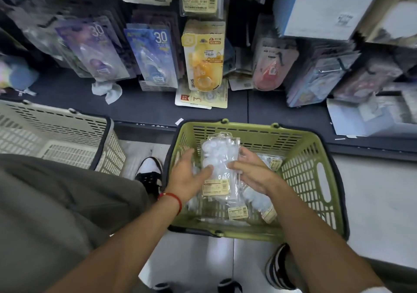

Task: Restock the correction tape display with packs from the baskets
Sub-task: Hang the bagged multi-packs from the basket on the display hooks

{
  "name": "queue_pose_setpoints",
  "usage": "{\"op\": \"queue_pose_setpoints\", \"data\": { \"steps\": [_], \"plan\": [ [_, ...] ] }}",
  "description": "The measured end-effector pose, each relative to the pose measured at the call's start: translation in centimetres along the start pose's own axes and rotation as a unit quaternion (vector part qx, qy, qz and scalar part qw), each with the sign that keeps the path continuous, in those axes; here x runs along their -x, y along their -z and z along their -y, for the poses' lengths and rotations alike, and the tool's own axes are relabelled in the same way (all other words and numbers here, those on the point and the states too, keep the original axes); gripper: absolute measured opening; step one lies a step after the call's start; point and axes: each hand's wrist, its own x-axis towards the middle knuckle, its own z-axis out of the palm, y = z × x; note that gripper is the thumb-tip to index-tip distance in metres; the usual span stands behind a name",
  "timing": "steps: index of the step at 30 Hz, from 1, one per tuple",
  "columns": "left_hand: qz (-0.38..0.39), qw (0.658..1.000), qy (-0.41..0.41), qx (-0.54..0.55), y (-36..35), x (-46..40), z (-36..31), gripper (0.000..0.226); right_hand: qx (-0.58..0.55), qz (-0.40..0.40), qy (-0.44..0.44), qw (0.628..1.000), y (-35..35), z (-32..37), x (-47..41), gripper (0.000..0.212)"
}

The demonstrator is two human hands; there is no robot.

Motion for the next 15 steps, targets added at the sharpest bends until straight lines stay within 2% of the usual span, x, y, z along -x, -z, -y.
{"op": "queue_pose_setpoints", "data": {
  "steps": [3,4,6,9,15],
  "plan": [
    [0.06,0.973,0.099,0.199,-0.8,-0.1,-0.5,0.055,-0.009,0.003,0.02,1.0,-1.0,1.2,1.0,0.073],
    [0.056,0.96,0.119,0.247,-0.6,-0.3,-0.3,0.049,-0.008,-0.011,0.026,1.0,-1.1,1.4,1.1,0.073],
    [0.035,0.932,0.157,0.325,0.2,-0.7,-0.1,0.039,-0.003,-0.035,0.039,0.999,-0.7,1.6,1.3,0.058],
    [0.029,0.915,0.165,0.368,1.2,-1.4,0.1,0.025,0.003,-0.042,0.047,0.998,0.5,1.7,1.6,0.055],
    [0.079,0.913,0.152,0.37,1.6,-1.4,0.4,0.03,0.04,-0.016,0.065,0.997,-0.4,2.5,1.6,0.053]
  ]
}}
